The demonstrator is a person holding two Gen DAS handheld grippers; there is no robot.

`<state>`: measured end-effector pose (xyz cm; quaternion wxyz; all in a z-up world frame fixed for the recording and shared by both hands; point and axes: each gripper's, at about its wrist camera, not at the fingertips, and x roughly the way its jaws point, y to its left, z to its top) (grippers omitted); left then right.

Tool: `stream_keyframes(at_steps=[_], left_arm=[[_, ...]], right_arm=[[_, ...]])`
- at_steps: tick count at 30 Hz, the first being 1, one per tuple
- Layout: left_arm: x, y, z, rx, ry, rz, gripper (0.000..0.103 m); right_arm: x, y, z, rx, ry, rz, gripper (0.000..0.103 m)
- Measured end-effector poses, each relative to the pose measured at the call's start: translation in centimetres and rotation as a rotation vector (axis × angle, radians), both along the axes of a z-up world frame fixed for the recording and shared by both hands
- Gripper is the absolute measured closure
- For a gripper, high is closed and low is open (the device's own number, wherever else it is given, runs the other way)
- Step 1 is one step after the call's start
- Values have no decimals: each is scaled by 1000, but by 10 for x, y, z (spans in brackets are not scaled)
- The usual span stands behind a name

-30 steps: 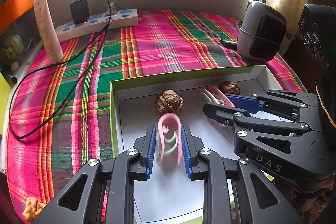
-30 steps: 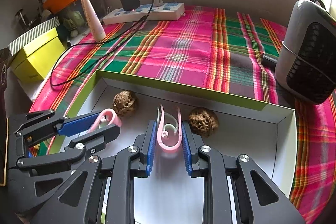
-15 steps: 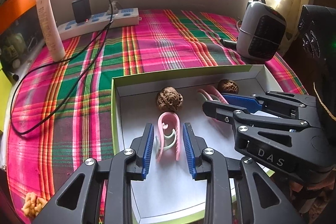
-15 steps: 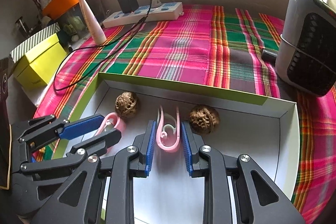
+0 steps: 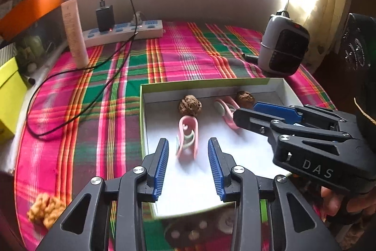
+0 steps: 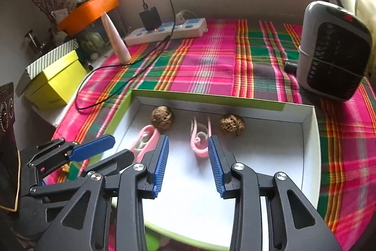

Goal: Organize objects
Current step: 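Open both tools to release the hook and clip in the tray, then withdraw both tools back from the tray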

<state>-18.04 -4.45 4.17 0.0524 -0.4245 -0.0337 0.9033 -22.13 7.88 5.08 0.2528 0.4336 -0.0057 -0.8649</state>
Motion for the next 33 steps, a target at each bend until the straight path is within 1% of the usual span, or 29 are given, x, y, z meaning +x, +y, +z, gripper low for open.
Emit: stream_keyframes(at_steps=[4,6,11,12,14,16,17,18,21,24,28,31,33], left_arm=[[21,-1,10,0,25,15,69],[33,0,17,-9,51,28,68],[64,-1,28,0,91,56,66],[71,0,29,-12,100,64,65],[86,3,31,-28,113,67,65],[98,4,32,-13,111,64,65],[102,5,32,-18,117,67,64],[109,7,33,-20,125,71,64],[122,10,31,11,133,63,64],[133,19,28,-13,142,58,63],[145,28,25,9,154,37,63],[153,36,21,-18,168,27,63],[153,38,18,-2,155,17,63]], right_arm=[[20,3,9,-13,25,0,67],[31,5,13,-20,35,-5,67],[64,12,22,-47,73,-1,67],[71,14,24,-52,82,-4,67],[84,19,25,-78,84,-18,67],[95,25,24,-102,72,-30,67],[101,28,22,-107,67,-39,67],[105,29,22,-102,67,-45,67],[120,38,19,-89,82,-69,67],[132,45,16,-76,81,-80,67],[148,53,11,-44,111,-92,67],[155,55,4,-28,116,-84,67],[159,56,-1,-17,114,-76,67]])
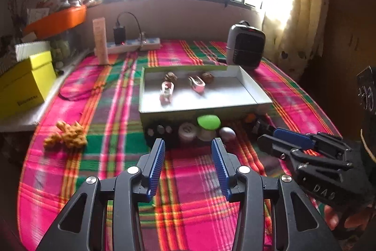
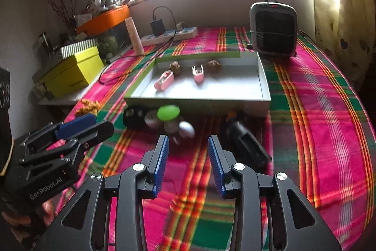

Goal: Organize objects
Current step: 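Withdraw both tools back from the tray, then move the right tool to the black flashlight while the left tool approaches the black dotted disc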

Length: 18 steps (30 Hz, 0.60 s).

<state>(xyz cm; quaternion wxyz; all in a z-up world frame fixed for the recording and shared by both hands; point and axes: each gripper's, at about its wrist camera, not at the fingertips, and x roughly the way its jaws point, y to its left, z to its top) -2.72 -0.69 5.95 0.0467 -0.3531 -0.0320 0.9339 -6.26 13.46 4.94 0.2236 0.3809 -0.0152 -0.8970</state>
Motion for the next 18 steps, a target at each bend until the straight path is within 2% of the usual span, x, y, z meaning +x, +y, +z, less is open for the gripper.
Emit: stream_keyframes(at_steps=[9,13,18], left_arm=[[-4,-3,-15,8,-31,15,63],[-9,-7,-21,16,-51,22,63],[-16,-14,-29,26,-75,37,63]], right_arm=[[4,6,-11,36,-1,-25,66],[1,13,-15,61,-1,-48,57],[-3,26,-18,62,-3,-84,57]])
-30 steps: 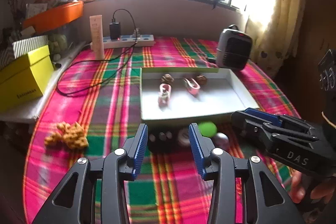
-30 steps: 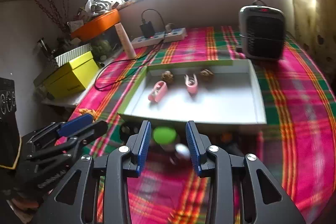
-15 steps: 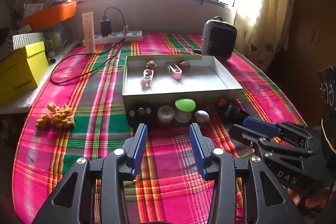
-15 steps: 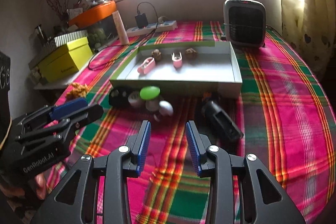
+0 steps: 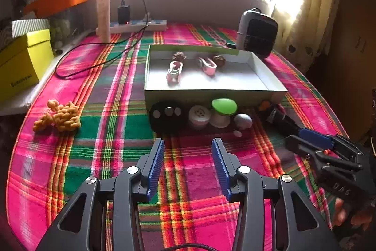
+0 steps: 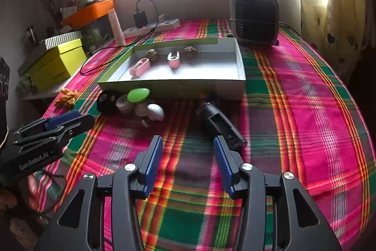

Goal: Organize objects
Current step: 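Move the right tool to the black flashlight while the left tool approaches the black dotted disc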

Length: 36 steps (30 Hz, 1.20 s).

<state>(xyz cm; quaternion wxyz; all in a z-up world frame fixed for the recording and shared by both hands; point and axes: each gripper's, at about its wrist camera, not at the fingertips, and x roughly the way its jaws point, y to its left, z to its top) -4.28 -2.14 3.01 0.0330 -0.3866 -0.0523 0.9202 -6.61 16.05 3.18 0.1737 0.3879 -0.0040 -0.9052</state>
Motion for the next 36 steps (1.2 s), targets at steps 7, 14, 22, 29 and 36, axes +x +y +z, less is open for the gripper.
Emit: stream_keyframes(at_steps=[7,14,22,29,36], left_arm=[[-6,-10,-6,22,-11,14,62],[-11,-14,-12,31,-28,18,61],[-24,-21,-16,56,-46,21,59],[-43,-28,-22,54,-70,44,58],[-58,-28,-25,63,-88,33,58]], right_arm=[[-8,15,-3,14,-9,-41,56],[-16,17,-7,33,-21,-30,56],[-26,10,-10,97,-16,25,51],[-33,10,-9,126,-9,45,51],[-41,8,-13,132,-23,113,51]])
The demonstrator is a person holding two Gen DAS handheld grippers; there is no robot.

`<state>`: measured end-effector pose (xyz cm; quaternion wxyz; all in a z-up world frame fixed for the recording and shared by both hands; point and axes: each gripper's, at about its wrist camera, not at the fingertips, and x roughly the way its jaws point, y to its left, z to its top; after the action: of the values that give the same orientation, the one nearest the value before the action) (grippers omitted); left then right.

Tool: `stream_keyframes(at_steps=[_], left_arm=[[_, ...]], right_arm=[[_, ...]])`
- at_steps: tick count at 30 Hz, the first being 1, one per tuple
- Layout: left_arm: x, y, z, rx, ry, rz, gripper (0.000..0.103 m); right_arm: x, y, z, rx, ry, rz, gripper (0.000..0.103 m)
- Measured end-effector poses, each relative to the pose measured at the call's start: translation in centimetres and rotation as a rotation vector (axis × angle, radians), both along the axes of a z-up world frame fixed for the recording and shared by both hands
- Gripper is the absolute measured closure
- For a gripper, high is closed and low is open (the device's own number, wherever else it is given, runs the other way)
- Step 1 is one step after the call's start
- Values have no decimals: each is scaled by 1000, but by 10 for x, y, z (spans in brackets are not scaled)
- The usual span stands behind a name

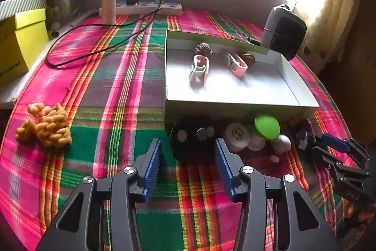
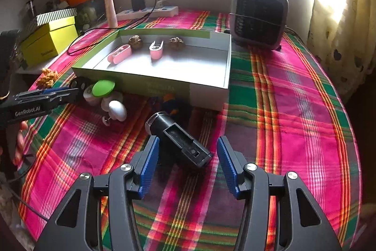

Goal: Organize objects
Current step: 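Move the right tool to the black flashlight while the left tool approaches the black dotted disc, then close the right tool on the black flashlight while the left tool closes on the black disc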

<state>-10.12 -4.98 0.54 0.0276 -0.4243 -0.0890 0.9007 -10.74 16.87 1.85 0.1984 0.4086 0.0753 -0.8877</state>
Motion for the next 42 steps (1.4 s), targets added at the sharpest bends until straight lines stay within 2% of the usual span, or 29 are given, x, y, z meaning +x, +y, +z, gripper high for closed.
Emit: stream_keyframes(at_steps=[4,9,13,17,20,24,26,30,35,42], left_arm=[[-5,1,0,-5,2,-1,58],[-9,1,0,0,4,4,58],[-12,4,0,-16,9,1,58],[-12,2,-1,1,8,6,59],[-13,3,-1,7,3,4,69],[-11,3,0,20,3,-5,75],[-10,2,0,25,4,-8,76],[-9,-1,0,49,3,-4,77],[-4,1,0,37,-4,-4,77],[5,5,1,10,-15,15,77]], right_arm=[[-4,-2,-4,-10,-41,32,51],[0,-6,-4,-19,-49,68,51],[0,-8,-4,-32,-57,56,51],[-2,-12,-4,-30,-61,44,51],[-1,-16,-4,-11,-59,32,51],[0,-22,-5,-3,-57,22,52],[1,-23,-5,15,-51,5,58],[1,-23,-4,4,-50,-4,61],[7,-22,-4,-31,-56,15,72],[17,-26,-3,-68,-68,72,74]])
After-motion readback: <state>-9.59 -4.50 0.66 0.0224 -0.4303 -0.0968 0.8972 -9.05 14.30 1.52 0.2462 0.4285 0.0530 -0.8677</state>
